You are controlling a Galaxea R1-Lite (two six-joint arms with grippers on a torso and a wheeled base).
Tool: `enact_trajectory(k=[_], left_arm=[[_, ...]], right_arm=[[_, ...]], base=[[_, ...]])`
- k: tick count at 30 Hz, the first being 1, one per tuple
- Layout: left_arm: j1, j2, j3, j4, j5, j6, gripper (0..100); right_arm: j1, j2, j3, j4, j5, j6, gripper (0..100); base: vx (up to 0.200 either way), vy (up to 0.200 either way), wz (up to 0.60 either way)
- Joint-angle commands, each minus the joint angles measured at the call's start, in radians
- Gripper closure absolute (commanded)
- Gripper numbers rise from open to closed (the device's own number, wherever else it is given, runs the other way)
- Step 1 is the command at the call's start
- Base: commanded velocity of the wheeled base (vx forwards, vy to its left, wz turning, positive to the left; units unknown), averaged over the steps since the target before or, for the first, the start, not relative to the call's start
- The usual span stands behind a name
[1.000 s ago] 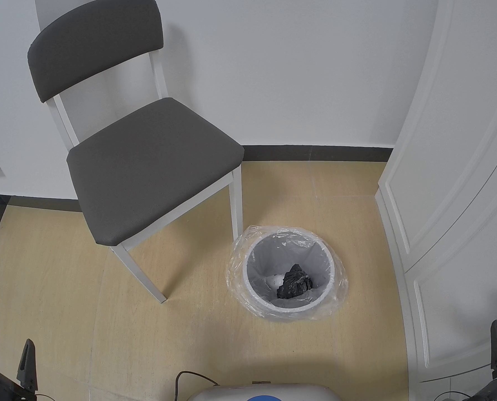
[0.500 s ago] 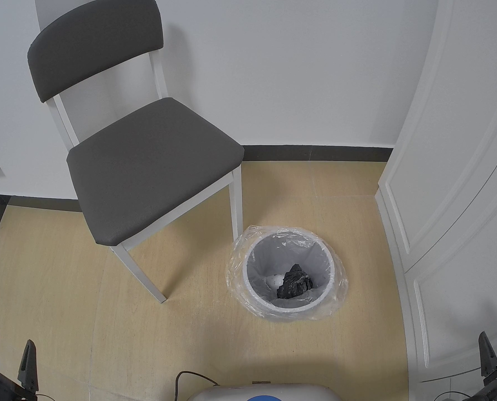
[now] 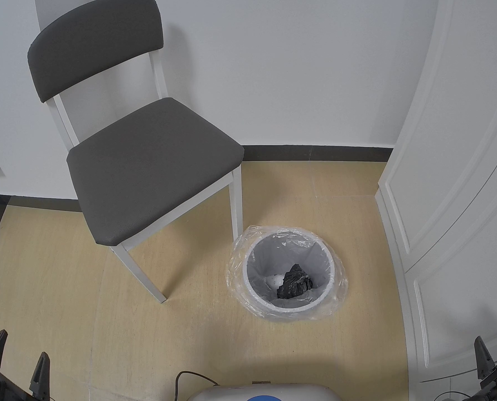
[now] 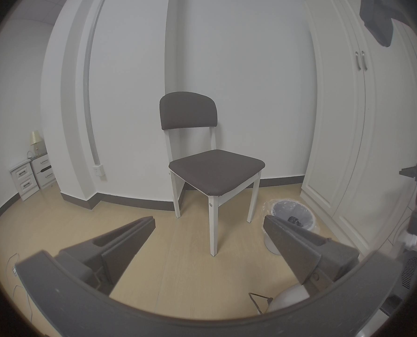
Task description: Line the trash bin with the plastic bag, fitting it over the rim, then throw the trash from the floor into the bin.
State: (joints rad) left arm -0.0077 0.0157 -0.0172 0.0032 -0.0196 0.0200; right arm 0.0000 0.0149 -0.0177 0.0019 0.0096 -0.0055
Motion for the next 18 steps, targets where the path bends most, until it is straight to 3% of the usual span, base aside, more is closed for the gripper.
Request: enact_trajectory(k=[1, 18], left_arm=[[0.000, -0.011, 0.017, -0.002, 0.000, -0.002, 0], [0.000, -0.013, 0.017, -0.002, 0.001, -0.003, 0]], right_arm=[[0.000, -0.015, 0.018, 0.000, 0.000, 0.006, 0], [0.000, -0.015, 0.018, 0.000, -0.002, 0.007, 0]], base=[[0.000, 0.000, 0.00], [0.000, 0.000, 0.00]])
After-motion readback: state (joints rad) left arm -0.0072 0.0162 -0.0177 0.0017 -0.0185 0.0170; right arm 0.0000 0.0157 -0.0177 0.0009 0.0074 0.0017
